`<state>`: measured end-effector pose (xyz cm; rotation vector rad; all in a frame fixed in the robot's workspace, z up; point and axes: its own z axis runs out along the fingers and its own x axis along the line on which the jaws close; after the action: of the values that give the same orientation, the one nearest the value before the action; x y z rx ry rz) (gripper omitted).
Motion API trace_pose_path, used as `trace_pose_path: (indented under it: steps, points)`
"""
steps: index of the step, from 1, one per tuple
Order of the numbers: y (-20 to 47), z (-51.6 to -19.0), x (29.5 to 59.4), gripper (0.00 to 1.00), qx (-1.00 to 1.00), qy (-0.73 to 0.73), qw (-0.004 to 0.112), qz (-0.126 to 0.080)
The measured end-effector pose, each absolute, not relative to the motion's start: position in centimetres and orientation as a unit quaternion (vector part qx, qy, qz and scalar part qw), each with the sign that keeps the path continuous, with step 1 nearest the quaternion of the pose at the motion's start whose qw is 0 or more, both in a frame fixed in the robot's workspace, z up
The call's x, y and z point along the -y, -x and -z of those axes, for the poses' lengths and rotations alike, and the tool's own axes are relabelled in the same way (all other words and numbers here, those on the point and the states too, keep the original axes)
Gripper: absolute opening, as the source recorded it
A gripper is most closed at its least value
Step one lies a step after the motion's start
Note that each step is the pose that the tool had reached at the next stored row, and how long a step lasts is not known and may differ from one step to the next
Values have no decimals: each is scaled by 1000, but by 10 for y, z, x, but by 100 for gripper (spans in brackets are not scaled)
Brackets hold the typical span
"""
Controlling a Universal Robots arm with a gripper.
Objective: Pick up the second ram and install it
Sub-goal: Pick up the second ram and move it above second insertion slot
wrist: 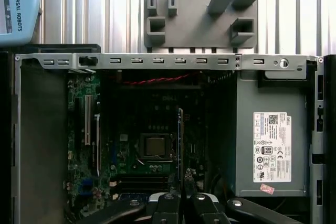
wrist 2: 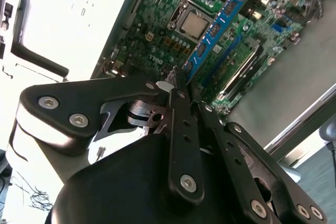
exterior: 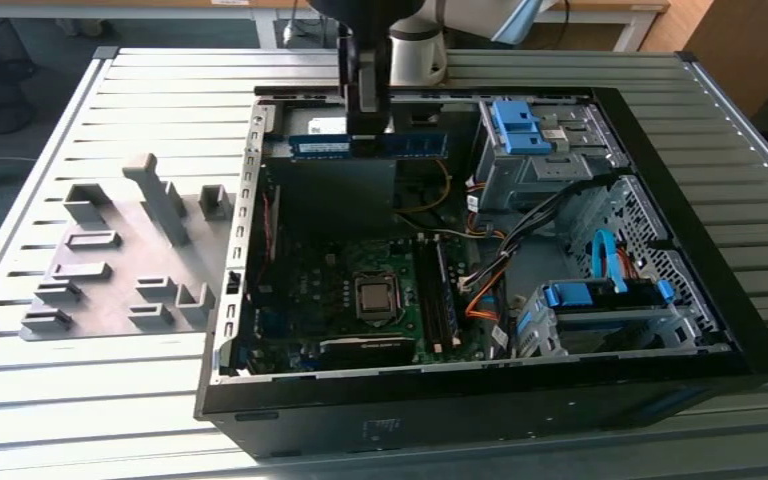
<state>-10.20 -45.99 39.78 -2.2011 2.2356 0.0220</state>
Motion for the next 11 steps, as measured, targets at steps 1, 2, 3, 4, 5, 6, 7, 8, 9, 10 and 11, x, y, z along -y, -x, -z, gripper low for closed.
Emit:
trace_pose_path:
  steps: [1, 2, 3, 4, 5, 6, 7, 8, 9, 10, 11]
  points:
    - [100, -398, 460, 14, -713, 702, 2, -7]
    - [98, -398, 460, 14, -713, 702, 2, -7]
    - [95, -398, 460, 14, -713, 702, 2, -7]
    - [93, -398, 460, 14, -713, 702, 2, -7]
    - [91, -398, 460, 14, -713, 702, 2, -7]
    - [89, -398, 460, 14, -713, 702, 2, -7]
    - [87, -398, 460, 14, -713, 702, 2, -7]
    - [85, -398, 460, 14, -713, 702, 2, -7]
    - [83, -398, 460, 14, -713, 702, 2, -7]
    - [81, -398, 460, 14, -713, 702, 2, -7]
    - [79, -398, 460, 14, -713, 702, 2, -7]
